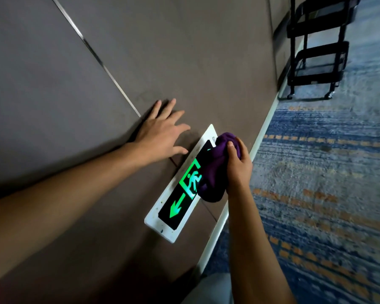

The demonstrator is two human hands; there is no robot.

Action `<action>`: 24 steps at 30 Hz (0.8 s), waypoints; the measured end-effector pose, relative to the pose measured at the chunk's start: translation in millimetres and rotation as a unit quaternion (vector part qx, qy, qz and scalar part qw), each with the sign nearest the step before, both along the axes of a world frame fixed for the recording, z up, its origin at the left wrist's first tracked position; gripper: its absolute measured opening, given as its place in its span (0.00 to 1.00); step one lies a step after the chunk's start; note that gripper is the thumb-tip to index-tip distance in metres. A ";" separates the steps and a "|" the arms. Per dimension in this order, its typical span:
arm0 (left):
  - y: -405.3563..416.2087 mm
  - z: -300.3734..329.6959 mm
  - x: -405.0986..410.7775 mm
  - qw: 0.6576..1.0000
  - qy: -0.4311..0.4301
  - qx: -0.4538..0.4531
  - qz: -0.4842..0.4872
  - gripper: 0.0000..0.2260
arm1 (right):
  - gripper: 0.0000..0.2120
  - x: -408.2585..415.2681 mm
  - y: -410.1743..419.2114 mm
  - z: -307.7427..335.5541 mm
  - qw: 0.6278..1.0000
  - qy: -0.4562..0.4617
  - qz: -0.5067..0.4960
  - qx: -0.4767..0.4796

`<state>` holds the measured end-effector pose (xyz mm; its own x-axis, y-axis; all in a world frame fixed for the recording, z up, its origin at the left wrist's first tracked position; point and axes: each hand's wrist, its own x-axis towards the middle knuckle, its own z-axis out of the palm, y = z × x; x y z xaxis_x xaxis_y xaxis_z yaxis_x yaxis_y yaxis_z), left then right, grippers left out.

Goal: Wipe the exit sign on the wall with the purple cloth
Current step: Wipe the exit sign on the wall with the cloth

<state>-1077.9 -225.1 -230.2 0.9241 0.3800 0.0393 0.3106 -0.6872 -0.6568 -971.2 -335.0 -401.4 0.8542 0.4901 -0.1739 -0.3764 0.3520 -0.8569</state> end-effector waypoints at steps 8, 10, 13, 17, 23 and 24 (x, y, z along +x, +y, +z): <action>9.3 -6.1 16.3 0.994 0.070 0.078 0.026 0.38 | 0.17 30.8 13.5 -10.3 0.999 0.013 -0.030 0.035; 15.3 -5.4 21.4 0.991 0.083 0.105 0.025 0.44 | 0.17 33.2 21.4 -10.6 0.999 0.005 -0.037 0.039; 16.4 -2.4 37.4 0.980 0.122 0.154 0.016 0.56 | 0.16 39.6 28.0 -4.0 0.999 0.018 -0.037 0.036; 18.0 -1.9 46.1 0.964 0.175 0.196 0.041 0.58 | 0.17 55.2 42.0 -2.6 0.999 -0.002 -0.031 0.023; 20.8 -0.6 51.4 0.969 0.156 0.185 0.053 0.52 | 0.17 63.2 75.5 -12.4 0.999 -0.017 0.009 0.035; 20.4 -2.4 52.8 0.967 0.161 0.190 0.060 0.51 | 0.17 61.7 81.9 -13.2 0.999 -0.014 0.013 0.039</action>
